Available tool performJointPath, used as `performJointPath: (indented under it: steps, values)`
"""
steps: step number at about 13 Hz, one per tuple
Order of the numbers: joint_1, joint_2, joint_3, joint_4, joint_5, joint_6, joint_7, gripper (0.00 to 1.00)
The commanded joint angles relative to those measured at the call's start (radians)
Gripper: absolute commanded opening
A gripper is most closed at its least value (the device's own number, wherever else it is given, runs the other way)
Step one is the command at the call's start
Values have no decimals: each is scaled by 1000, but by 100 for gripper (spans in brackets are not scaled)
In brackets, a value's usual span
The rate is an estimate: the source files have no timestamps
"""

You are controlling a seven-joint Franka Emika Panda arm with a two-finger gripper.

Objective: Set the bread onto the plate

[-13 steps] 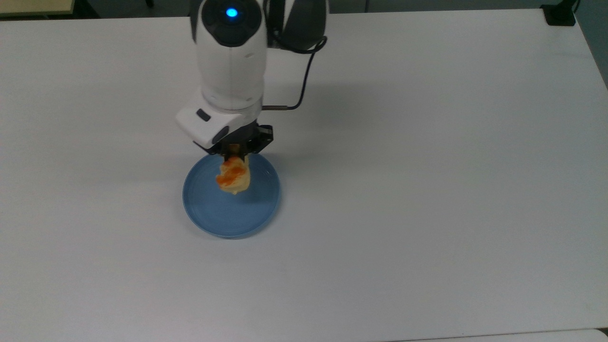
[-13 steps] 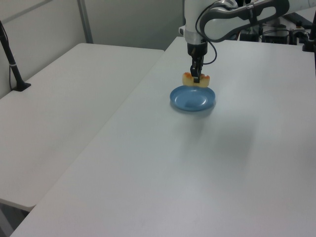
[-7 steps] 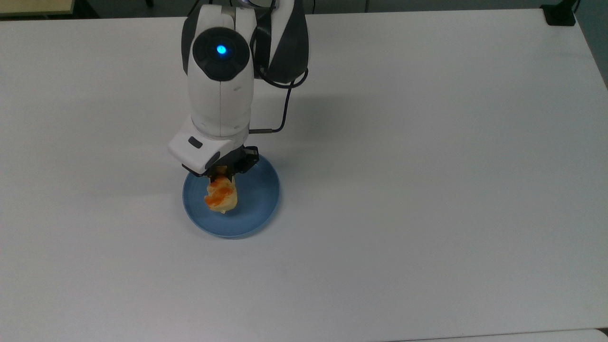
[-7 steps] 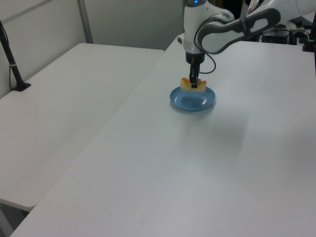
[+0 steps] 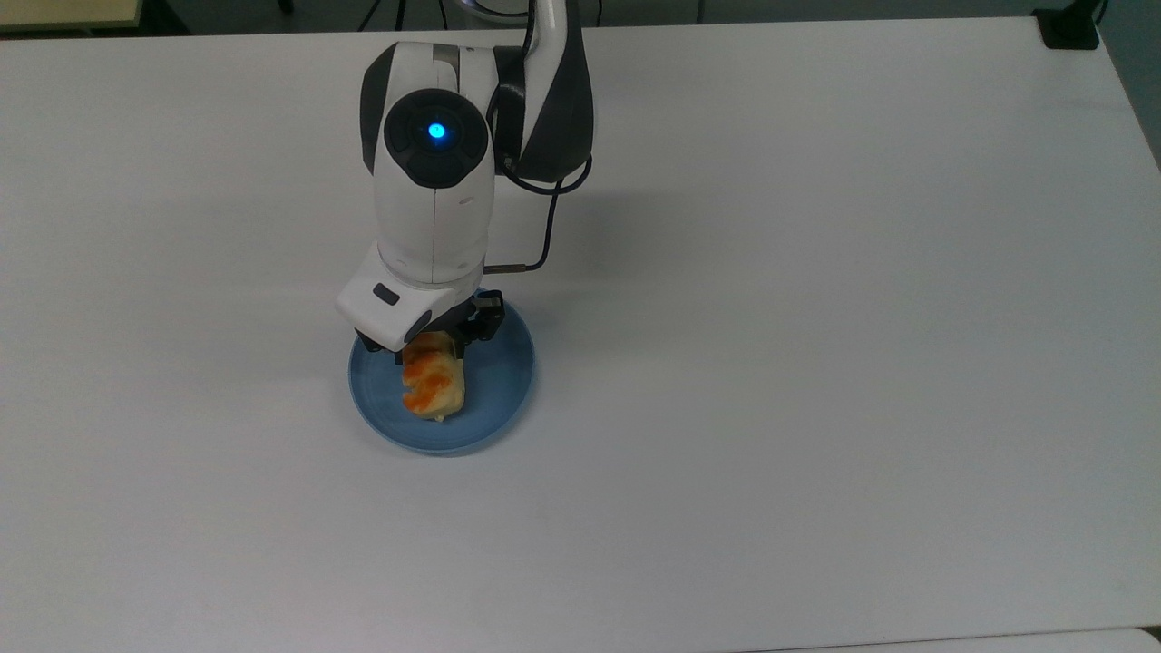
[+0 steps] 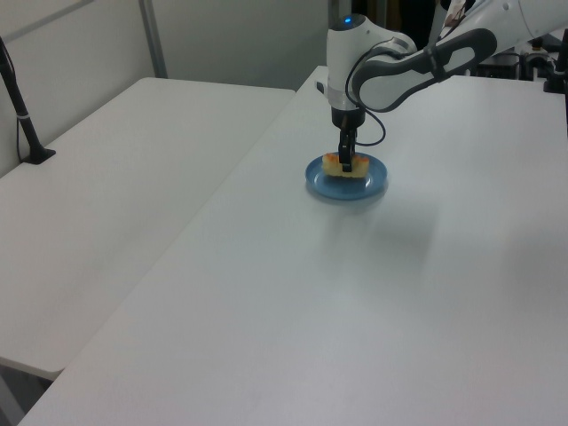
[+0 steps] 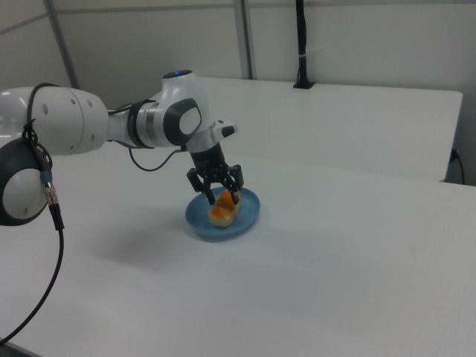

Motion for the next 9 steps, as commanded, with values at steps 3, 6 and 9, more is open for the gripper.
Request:
performJointPath:
  steps: [3, 6, 9]
  values:
    - [29, -83, 10, -5, -9, -15, 123, 100]
    - [69, -203, 12, -5, -1, -172, 215, 100]
    - [82, -373, 13, -10, 22, -388, 295, 100]
